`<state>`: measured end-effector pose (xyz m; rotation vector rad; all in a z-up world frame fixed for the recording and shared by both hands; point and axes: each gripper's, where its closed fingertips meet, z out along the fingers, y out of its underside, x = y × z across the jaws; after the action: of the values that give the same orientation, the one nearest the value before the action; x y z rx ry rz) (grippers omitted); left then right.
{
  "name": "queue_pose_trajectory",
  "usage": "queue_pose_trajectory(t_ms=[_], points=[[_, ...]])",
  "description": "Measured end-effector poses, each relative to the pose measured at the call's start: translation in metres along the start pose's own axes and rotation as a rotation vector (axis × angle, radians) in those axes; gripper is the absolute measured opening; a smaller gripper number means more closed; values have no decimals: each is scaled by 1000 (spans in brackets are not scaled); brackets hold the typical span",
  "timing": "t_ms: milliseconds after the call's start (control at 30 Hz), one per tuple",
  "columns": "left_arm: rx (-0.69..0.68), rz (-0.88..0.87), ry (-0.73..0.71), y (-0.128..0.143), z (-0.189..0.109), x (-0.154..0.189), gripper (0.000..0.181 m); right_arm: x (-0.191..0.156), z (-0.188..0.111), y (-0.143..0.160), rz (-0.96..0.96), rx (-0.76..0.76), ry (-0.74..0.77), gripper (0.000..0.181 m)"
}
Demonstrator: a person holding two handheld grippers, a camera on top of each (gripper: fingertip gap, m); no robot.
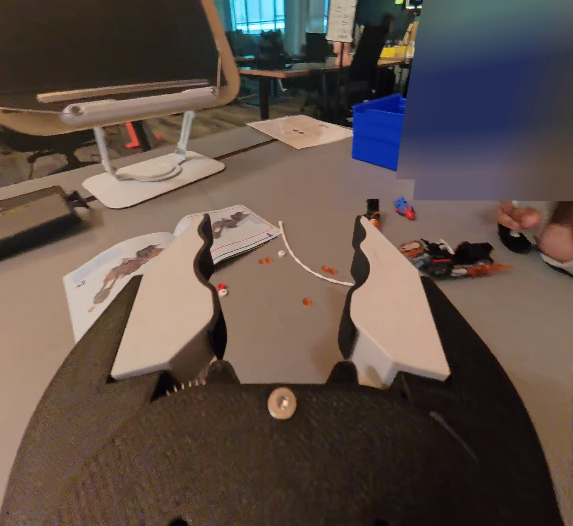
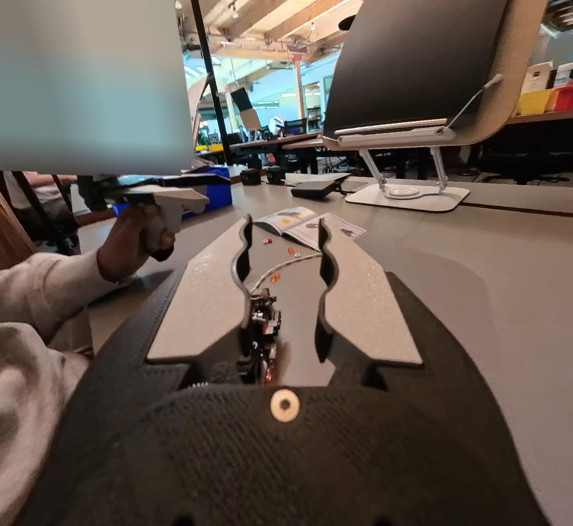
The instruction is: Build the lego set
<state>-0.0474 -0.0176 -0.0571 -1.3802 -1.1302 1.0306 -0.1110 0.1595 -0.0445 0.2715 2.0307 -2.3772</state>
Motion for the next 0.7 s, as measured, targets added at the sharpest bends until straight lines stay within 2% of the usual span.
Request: queue_pose_trajectory(t_ms=[133, 233, 367, 467, 600, 667, 700], points=[[-129, -80, -87, 16, 22, -27, 99, 7, -1, -3, 49, 22, 11, 45], [-286, -103, -84, 27, 54, -39, 103, 6, -1, -3, 41, 22, 11, 45], [-380, -35, -96, 28, 105, -59, 104, 3, -1, -3, 37, 22, 0, 45], [-548, -7, -141, 57, 135, -75, 104, 2, -4, -4, 58, 36, -11, 46], [-710, -43, -141, 95, 143, -78, 100, 2, -8, -7, 88, 61, -22, 49], [-738, -34, -144, 104, 139, -81, 92, 2, -8, -7, 98, 62, -24, 49], [-735, -32, -136, 108, 138, -81, 94, 2, -7, -7, 101, 60, -25, 49]])
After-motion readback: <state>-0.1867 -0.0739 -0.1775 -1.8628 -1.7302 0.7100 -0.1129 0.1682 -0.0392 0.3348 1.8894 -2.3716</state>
